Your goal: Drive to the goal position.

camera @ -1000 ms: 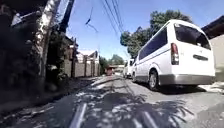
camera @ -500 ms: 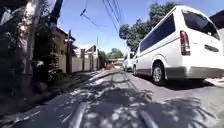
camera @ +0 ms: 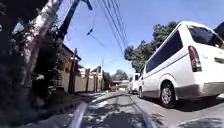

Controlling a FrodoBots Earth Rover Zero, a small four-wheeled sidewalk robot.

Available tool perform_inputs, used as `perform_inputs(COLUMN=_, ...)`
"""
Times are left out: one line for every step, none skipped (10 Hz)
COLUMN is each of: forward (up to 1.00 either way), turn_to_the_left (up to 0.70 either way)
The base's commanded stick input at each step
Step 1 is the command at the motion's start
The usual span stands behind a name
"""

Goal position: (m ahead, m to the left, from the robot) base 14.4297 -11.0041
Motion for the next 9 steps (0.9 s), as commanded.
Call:
perform_inputs(forward=0.7, turn_to_the_left=0.0)
perform_inputs(forward=0.7, turn_to_the_left=0.0)
perform_inputs(forward=0.7, turn_to_the_left=0.0)
perform_inputs(forward=0.7, turn_to_the_left=0.0)
perform_inputs(forward=0.7, turn_to_the_left=0.0)
perform_inputs(forward=0.7, turn_to_the_left=0.0)
perform_inputs(forward=0.7, turn_to_the_left=0.0)
perform_inputs(forward=0.7, turn_to_the_left=0.0)
perform_inputs(forward=0.7, turn_to_the_left=0.0)
